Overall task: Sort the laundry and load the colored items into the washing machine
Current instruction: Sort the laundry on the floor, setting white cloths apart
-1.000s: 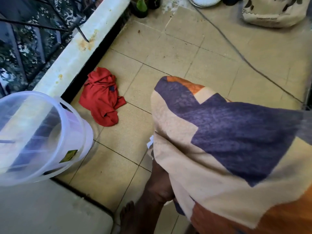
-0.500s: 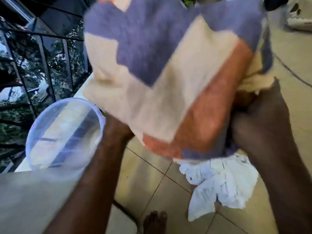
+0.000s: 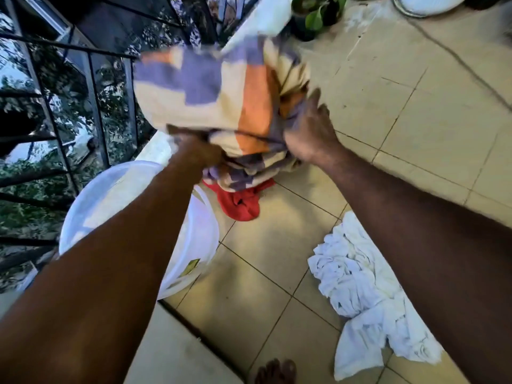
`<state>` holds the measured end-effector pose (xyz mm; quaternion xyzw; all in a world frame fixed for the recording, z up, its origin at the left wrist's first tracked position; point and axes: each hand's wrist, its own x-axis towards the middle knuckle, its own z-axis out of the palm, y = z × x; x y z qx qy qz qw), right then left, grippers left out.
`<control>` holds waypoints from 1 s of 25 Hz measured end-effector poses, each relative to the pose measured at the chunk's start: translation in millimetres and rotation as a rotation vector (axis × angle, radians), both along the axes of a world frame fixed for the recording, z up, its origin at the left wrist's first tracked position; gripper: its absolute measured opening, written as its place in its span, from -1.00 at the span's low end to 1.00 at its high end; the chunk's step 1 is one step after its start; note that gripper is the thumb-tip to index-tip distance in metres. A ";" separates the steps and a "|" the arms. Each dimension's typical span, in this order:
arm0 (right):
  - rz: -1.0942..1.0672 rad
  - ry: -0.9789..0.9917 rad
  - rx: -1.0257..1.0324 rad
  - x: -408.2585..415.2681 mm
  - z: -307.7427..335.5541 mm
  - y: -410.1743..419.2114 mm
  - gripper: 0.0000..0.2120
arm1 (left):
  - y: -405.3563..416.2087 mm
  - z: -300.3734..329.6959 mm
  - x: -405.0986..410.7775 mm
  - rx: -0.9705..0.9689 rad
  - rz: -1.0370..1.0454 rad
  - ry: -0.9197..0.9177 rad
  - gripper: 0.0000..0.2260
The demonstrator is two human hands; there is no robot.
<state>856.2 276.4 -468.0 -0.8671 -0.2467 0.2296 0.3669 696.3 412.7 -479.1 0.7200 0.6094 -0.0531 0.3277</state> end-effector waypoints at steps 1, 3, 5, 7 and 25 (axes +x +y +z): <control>0.043 0.029 -0.132 -6.9 -24.4 -15.1 -0.13 | -1.0 -1.9 -0.4 -0.009 -0.029 -0.022 -0.27; 0.068 0.020 -0.225 -24.0 -65.3 -53.9 -0.19 | -23.3 -18.8 -13.5 -0.036 -0.069 0.007 -0.16; 0.107 0.076 -0.302 -36.1 -103.4 -106.4 -0.29 | -61.1 -44.6 -26.9 -0.073 -0.101 -0.029 -0.23; 0.129 0.163 -0.392 -51.2 -129.1 -158.5 -0.35 | -87.8 -66.7 -33.4 -0.117 -0.180 -0.058 -0.45; 0.140 0.270 -0.738 -110.1 -236.8 -396.2 -0.34 | -338.3 -193.3 -62.9 -0.500 -0.863 0.004 -0.46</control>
